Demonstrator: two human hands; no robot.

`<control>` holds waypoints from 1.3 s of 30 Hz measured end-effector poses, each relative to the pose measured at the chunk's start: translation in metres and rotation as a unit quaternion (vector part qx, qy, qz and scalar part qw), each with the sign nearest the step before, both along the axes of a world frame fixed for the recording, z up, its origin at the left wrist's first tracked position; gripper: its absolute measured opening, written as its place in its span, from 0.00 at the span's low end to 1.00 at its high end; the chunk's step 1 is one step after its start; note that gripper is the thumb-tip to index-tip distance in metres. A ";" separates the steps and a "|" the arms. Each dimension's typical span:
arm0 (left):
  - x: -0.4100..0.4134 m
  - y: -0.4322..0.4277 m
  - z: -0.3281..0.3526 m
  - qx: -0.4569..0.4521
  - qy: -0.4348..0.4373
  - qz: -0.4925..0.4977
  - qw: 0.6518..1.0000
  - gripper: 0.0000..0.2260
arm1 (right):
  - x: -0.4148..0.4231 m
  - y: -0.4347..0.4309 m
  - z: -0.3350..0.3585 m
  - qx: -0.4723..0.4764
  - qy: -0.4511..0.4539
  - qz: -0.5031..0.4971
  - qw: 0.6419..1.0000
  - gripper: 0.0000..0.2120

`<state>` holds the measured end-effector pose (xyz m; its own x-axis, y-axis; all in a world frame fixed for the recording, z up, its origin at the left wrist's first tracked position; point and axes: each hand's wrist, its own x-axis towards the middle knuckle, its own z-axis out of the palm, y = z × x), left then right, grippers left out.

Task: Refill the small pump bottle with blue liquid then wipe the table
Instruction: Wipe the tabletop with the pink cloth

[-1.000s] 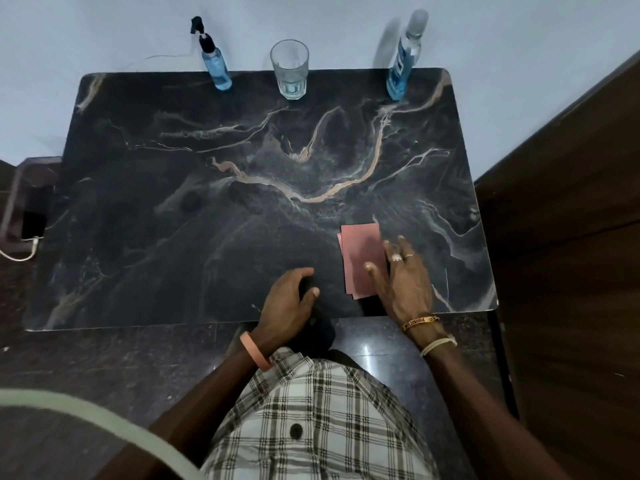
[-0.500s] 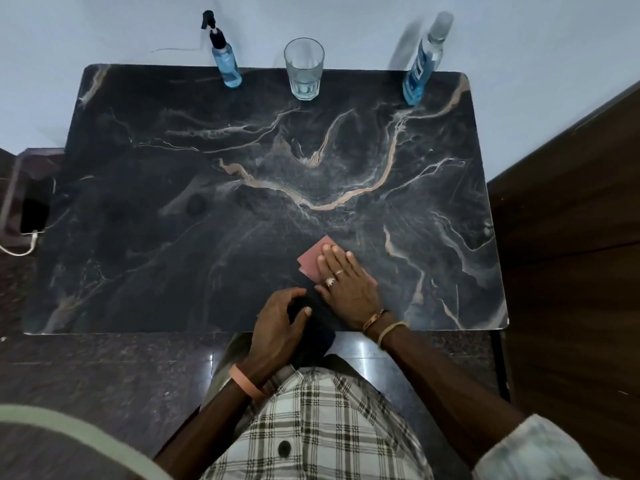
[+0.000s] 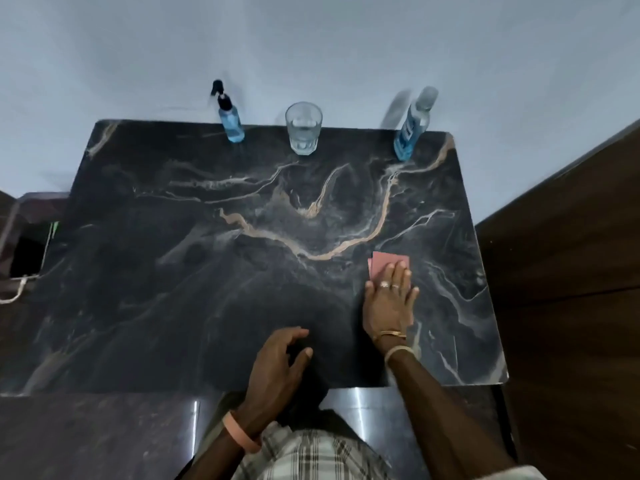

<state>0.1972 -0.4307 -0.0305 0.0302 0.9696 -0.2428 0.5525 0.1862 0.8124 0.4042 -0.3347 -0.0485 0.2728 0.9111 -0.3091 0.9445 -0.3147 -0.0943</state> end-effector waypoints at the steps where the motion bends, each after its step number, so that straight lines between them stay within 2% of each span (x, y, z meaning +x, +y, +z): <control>1: 0.001 0.004 0.001 0.000 -0.002 -0.004 1.000 0.13 | -0.012 0.000 0.000 0.000 0.002 0.007 1.000 0.30; 3: 0.004 0.016 0.004 0.027 -0.009 -0.025 0.999 0.11 | -0.043 -0.019 -0.007 0.011 0.016 0.176 0.984 0.27; 4: 0.006 0.023 0.005 0.050 -0.009 -0.041 0.998 0.11 | -0.052 -0.030 -0.010 0.013 0.034 0.273 0.961 0.26; 6: 0.005 0.038 0.005 0.078 0.003 -0.069 0.995 0.10 | -0.050 -0.031 -0.009 -0.021 0.070 0.364 0.928 0.26; 7: 0.005 0.046 0.004 0.088 0.016 -0.073 0.993 0.09 | -0.041 -0.021 -0.009 -0.005 0.047 0.389 0.920 0.26; 8: 0.004 0.054 0.001 0.092 0.034 -0.076 0.992 0.09 | -0.028 -0.011 -0.010 0.012 0.009 0.385 0.923 0.27; 9: 0.003 0.063 -0.002 0.085 0.057 -0.083 0.991 0.10 | -0.017 0.004 -0.007 0.010 -0.012 0.340 0.940 0.27; 11: 0.004 0.080 -0.003 0.055 0.106 -0.116 0.986 0.13 | 0.002 0.028 0.000 0.008 0.001 0.159 0.987 0.28; 12: 0.005 0.088 -0.003 0.045 0.128 -0.140 0.981 0.15 | 0.003 0.030 0.000 0.013 0.016 0.097 0.995 0.29; 13: 0.008 0.094 -0.002 0.041 0.143 -0.165 0.975 0.16 | 0.000 0.027 -0.001 0.022 0.029 0.089 0.995 0.30; 15: 0.013 0.106 -0.002 0.048 0.157 -0.195 0.967 0.16 | -0.011 0.008 -0.005 0.025 0.035 0.200 0.979 0.31; 17: 0.016 0.112 -0.003 0.046 0.164 -0.199 0.965 0.16 | -0.010 -0.009 -0.009 0.039 0.015 0.341 0.939 0.30; 18: 0.016 0.113 -0.005 0.039 0.168 -0.195 0.965 0.16 | 0.000 -0.006 -0.010 0.051 0.003 0.366 0.929 0.30; 19: 0.016 0.113 -0.007 0.032 0.177 -0.191 0.965 0.17 | 0.009 0.001 -0.010 0.058 -0.002 0.351 0.934 0.29; 21: 0.015 0.112 -0.012 0.018 0.199 -0.194 0.961 0.20 | 0.021 0.011 -0.004 0.032 0.004 0.215 0.976 0.29; 22: 0.015 0.112 -0.013 0.013 0.205 -0.195 0.959 0.21 | 0.018 0.012 -0.001 0.013 0.013 0.146 0.989 0.30; 23: 0.015 0.111 -0.014 0.011 0.206 -0.194 0.959 0.22 | 0.008 0.007 -0.003 0.023 0.020 0.117 0.993 0.30; 25: 0.015 0.108 -0.015 0.018 0.202 -0.195 0.960 0.20 | -0.015 -0.015 -0.011 0.035 0.042 0.194 0.979 0.31; 27: 0.015 0.104 -0.017 0.031 0.204 -0.209 0.956 0.19 | -0.016 -0.028 -0.015 0.025 0.038 0.343 0.938 0.30; 28: 0.015 0.102 -0.020 0.034 0.205 -0.211 0.955 0.20 | -0.007 -0.022 -0.014 0.031 0.028 0.383 0.923 0.30; 29: 0.014 0.099 -0.022 0.032 0.205 -0.210 0.955 0.22 | 0.001 -0.012 -0.010 0.036 0.019 0.380 0.924 0.30; 30: 0.014 0.097 -0.024 0.031 0.208 -0.209 0.955 0.24 | 0.006 -0.002 -0.007 0.026 0.014 0.336 0.942 0.30; 32: 0.011 0.091 -0.028 0.038 0.213 -0.205 0.955 0.24 | 0.007 0.011 -0.002 0.008 0.009 0.160 0.987 0.30; 33: 0.010 0.089 -0.030 0.041 0.204 -0.195 0.958 0.23 | -0.002 0.010 0.001 0.020 0.022 0.098 0.995 0.30; 34: 0.007 0.087 -0.030 0.040 0.184 -0.179 0.966 0.21 | -0.015 0.004 0.000 0.028 0.047 0.086 0.995 0.31; 36: 0.003 0.081 -0.027 0.043 0.111 -0.153 0.981 0.18 | -0.042 -0.025 -0.010 0.028 0.072 0.174 0.982 0.31; 39: -0.008 0.074 -0.023 0.060 0.043 -0.112 0.991 0.14 | -0.074 -0.053 -0.022 0.047 0.103 0.318 0.941 0.29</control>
<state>0.1888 -0.3569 -0.0530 0.2317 0.9630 -0.1378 0.6368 -0.0431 0.7698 0.3297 -0.3880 -0.0709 -0.3938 0.8960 -0.2050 0.8978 0.3272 -0.2947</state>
